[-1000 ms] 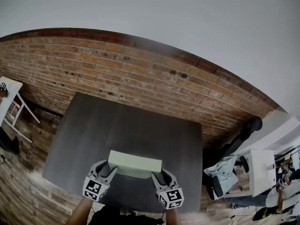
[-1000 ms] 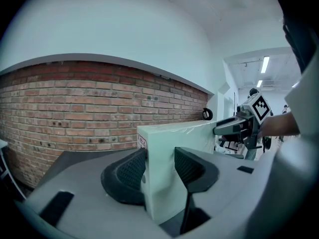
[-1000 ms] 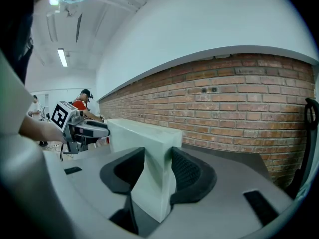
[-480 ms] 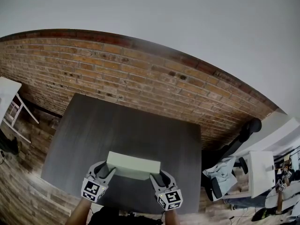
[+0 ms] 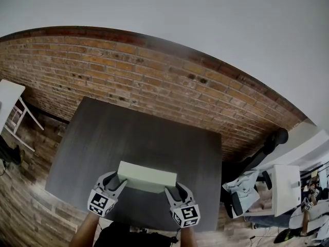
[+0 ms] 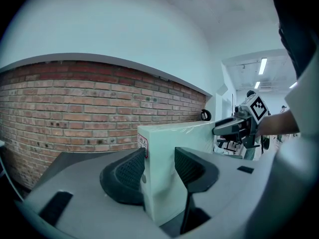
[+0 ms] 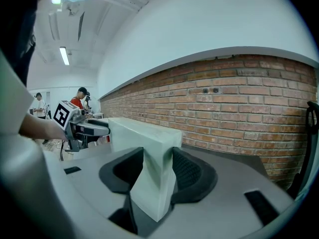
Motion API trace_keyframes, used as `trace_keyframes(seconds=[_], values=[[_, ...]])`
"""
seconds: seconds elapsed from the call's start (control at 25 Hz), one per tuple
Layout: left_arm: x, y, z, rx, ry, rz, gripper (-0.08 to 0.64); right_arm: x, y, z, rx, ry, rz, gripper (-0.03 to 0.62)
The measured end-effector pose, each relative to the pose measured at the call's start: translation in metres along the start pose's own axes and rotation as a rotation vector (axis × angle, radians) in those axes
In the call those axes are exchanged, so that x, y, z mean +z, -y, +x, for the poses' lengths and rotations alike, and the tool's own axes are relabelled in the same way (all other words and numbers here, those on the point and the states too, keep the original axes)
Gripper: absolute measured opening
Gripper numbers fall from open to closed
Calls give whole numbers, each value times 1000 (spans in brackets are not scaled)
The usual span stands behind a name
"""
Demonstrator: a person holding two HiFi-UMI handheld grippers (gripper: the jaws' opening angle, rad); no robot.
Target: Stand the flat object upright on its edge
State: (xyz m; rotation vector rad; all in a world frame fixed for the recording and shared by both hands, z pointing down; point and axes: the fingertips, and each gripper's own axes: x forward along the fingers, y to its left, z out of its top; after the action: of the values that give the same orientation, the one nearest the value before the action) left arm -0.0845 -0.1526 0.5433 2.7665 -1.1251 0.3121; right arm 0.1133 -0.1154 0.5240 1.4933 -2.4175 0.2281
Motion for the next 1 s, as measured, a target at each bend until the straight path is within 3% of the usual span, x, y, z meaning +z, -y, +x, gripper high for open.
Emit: trace_keyframes(seconds=[1.0], values=[[14, 13, -15, 4, 33, -19, 202, 7, -11, -22, 12, 46, 14, 215]])
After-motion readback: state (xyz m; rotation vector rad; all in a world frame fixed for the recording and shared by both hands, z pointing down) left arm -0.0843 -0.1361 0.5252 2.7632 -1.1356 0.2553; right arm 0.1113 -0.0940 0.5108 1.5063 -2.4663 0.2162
